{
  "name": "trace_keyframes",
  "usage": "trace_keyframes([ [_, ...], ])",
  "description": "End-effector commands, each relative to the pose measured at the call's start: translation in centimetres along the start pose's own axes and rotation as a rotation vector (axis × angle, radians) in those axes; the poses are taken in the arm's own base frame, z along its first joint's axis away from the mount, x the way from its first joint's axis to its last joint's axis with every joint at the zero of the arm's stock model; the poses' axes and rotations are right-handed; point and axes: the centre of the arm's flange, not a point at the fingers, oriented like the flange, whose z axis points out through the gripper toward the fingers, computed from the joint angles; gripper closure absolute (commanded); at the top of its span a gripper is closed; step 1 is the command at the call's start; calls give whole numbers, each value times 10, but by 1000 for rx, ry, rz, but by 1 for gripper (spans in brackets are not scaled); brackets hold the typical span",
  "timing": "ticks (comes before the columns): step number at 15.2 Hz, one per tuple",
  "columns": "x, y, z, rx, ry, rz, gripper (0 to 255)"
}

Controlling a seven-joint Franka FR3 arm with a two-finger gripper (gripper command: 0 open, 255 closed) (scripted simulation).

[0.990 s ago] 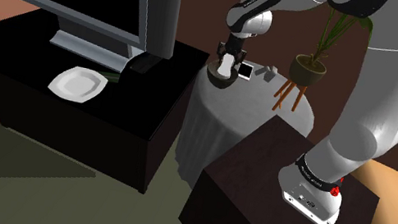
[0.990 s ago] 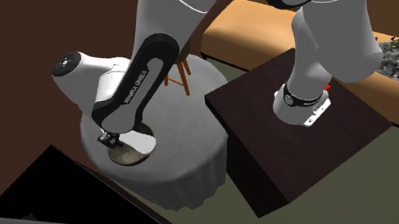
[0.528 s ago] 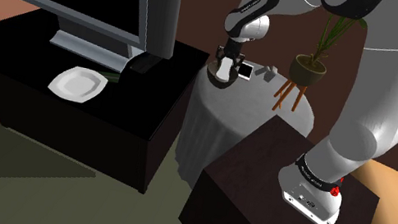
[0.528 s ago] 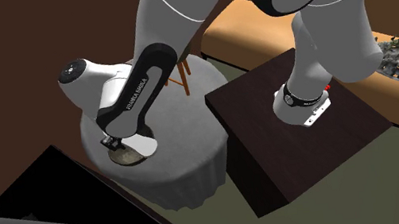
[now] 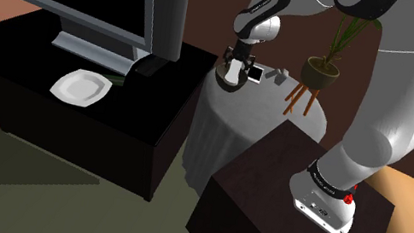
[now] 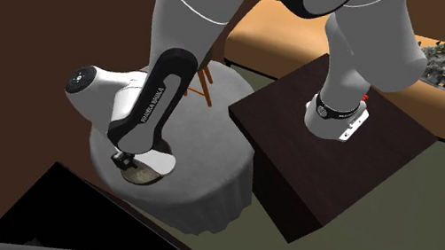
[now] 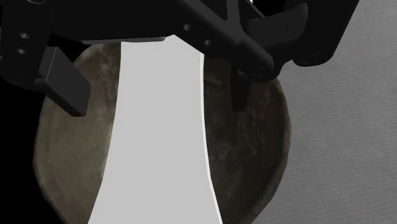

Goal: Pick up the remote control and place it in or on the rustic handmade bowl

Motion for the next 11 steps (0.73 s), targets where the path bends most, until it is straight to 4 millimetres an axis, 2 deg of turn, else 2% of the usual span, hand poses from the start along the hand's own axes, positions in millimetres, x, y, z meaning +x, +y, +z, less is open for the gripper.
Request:
trace_keyframes([
  [1, 0, 0, 0, 0, 0, 0, 0],
  [2, 0, 0, 0, 0, 0, 0, 0],
  [6, 0, 0, -50, 0, 0, 0, 0],
  [11, 0, 0, -50, 0, 0, 0, 0],
])
